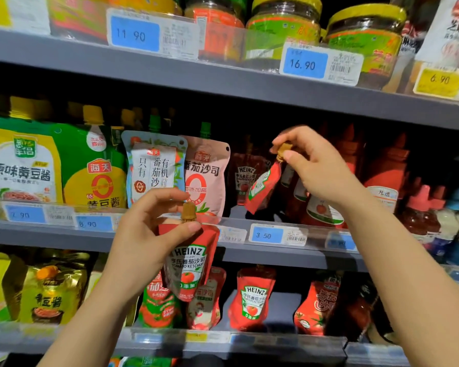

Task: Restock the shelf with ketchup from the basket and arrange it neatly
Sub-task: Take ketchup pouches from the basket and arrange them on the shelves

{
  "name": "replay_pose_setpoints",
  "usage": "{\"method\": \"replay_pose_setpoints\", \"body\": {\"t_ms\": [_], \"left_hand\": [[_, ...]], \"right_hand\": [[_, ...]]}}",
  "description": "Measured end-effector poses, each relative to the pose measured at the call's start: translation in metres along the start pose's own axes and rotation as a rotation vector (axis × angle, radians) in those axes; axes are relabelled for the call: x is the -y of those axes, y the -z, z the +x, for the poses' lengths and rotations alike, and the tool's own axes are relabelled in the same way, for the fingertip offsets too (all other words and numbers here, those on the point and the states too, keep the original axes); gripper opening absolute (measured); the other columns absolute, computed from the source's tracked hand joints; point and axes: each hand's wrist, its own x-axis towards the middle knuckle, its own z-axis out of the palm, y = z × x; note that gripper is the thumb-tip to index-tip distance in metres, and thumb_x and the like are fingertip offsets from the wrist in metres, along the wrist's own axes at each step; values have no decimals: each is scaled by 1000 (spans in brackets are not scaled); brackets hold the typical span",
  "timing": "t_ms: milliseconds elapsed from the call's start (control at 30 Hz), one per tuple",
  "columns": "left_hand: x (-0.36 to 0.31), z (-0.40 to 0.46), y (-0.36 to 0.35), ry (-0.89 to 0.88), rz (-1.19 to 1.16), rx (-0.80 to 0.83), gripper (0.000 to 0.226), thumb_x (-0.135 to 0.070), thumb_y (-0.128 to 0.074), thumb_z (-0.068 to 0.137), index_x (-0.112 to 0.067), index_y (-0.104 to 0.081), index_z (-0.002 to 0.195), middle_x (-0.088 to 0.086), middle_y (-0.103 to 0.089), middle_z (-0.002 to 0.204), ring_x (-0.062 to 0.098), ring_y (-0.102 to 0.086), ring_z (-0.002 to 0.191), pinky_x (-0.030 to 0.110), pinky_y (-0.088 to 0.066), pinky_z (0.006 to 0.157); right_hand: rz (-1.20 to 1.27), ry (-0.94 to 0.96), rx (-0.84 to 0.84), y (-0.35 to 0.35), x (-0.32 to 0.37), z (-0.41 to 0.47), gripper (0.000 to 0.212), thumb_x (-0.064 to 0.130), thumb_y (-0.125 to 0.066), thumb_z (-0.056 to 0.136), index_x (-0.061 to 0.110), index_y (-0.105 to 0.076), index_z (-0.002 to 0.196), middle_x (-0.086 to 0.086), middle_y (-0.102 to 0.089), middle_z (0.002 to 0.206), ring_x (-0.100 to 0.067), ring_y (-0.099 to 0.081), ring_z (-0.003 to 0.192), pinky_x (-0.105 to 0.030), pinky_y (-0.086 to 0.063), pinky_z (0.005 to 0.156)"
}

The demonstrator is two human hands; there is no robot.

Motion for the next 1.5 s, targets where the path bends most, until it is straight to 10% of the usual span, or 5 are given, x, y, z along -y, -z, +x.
{"method": "replay_pose_setpoints", "body": {"t_ms": [133,467,633,933,1500], "left_hand": [[4,-1,-4,22,-34,10,43,-20,-75,57,-26,-63,98,-9,-71,91,15,-67,81,30,-56,75],[9,0,-7,32,-30,58,44,-20,-77,58,-41,-64,94,-7,-71,91,16,-69,86,33,-56,75],[13,0,-12,45,-39,51,45,-19,-77,56,-37,-64,96,-8,-72,91,16,-70,85,35,-55,76],[13,2,-11,44,-34,50,44,-17,-76,56,-31,-63,96,-10,-72,87,11,-69,75,24,-57,69],[9,11,-27,23,-121,-7,52,-14,-79,53,-22,-61,101,0,-73,85,14,-69,70,26,-58,69]], "right_hand": [[-79,-134,162,-10,-14,17,26,-2,-47,92,19,-61,96,16,-54,72,14,-54,58,-6,-38,57],[98,-274,14,-22,-37,37,41,-14,-63,76,15,-58,105,-14,-64,100,-13,-60,78,-18,-49,68],[-489,-296,165,-8,-29,57,37,9,-74,77,18,-66,112,-1,-62,100,-18,-59,92,-17,-39,61],[-706,-163,194,-19,-48,78,25,-7,-52,87,10,-63,102,-9,-59,117,-22,-54,96,-24,-36,75],[-552,-73,130,-17,-22,38,26,19,-60,90,20,-61,116,0,-59,118,-15,-58,102,-25,-46,83]]}}
